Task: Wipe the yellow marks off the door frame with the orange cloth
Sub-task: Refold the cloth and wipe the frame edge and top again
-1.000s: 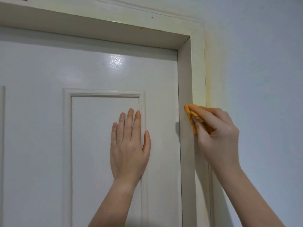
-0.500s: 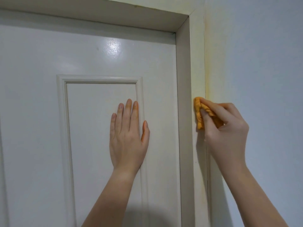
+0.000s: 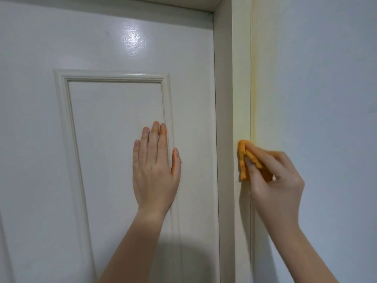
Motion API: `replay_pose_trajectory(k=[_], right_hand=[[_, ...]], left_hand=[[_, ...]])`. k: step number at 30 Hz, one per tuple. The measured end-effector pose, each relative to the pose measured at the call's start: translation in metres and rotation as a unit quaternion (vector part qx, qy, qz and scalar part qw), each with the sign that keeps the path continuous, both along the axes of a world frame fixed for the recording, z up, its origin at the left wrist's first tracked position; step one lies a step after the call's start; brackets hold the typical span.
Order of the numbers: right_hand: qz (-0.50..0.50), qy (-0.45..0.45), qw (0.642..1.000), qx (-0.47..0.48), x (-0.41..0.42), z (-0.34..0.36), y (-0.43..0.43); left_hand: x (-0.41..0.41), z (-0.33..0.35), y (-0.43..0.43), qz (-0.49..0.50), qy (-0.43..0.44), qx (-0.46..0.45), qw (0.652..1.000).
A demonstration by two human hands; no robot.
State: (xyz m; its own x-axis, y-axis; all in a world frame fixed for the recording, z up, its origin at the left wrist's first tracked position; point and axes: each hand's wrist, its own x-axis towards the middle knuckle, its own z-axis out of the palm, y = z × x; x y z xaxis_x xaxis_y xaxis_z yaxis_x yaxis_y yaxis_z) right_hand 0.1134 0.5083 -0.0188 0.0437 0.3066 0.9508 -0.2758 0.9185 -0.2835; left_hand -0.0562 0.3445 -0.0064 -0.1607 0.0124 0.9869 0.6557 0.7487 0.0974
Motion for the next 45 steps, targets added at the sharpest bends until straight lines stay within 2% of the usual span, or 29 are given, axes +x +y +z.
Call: replay_pose_trajectory(k=[5, 8, 12, 17, 20, 24, 29, 32, 36, 39, 42, 45], right_hand=[[-0.009, -0.018, 0.999, 0.051, -0.006, 0.0, -0.01], [0.0, 0.0, 1.0, 0.018, -0.005, 0.002, 0.001], [0.006, 0.001, 1.0, -0.023, -0.002, -0.04, -0.005], [-0.009, -0.025, 0.999, 0.034, -0.007, -0.043, -0.017], [0.014, -0.007, 1.0, -0.016, -0.006, -0.04, -0.006], [0.022, -0.015, 0.998, -0.062, 0.001, -0.088, -0.008], [0.024, -0.045, 0.998, 0.02, -0.008, -0.097, -0.017], [0.03, -0.019, 0.999, -0.025, -0.007, -0.089, -0.009], [0.03, -0.013, 0.996, -0.081, -0.002, -0.136, -0.006], [0.012, -0.041, 0.999, -0.024, -0.005, -0.165, -0.013], [0.002, -0.044, 0.999, 0.029, -0.007, -0.152, -0.016], [0.032, -0.013, 0.999, -0.043, -0.005, -0.147, -0.015]], left_hand=[[0.001, -0.014, 0.001, 0.007, -0.001, -0.002, 1.0], [0.002, -0.02, 0.001, 0.006, -0.004, -0.003, 1.0], [0.001, -0.027, 0.001, 0.003, 0.002, 0.001, 1.0], [0.001, -0.036, 0.004, 0.005, 0.008, 0.01, 1.0], [0.001, -0.04, 0.005, 0.006, 0.009, 0.017, 1.0], [0.001, -0.046, 0.005, 0.007, 0.008, 0.013, 1.0], [0.001, -0.051, 0.006, 0.013, 0.008, 0.018, 1.0], [0.001, -0.05, 0.006, 0.011, 0.009, 0.021, 1.0], [0.001, -0.051, 0.006, 0.009, 0.01, 0.019, 1.0], [0.0, -0.054, 0.006, 0.011, 0.01, 0.02, 1.0], [0.001, -0.057, 0.007, 0.012, 0.009, 0.023, 1.0], [0.002, -0.057, 0.008, 0.012, 0.011, 0.027, 1.0]])
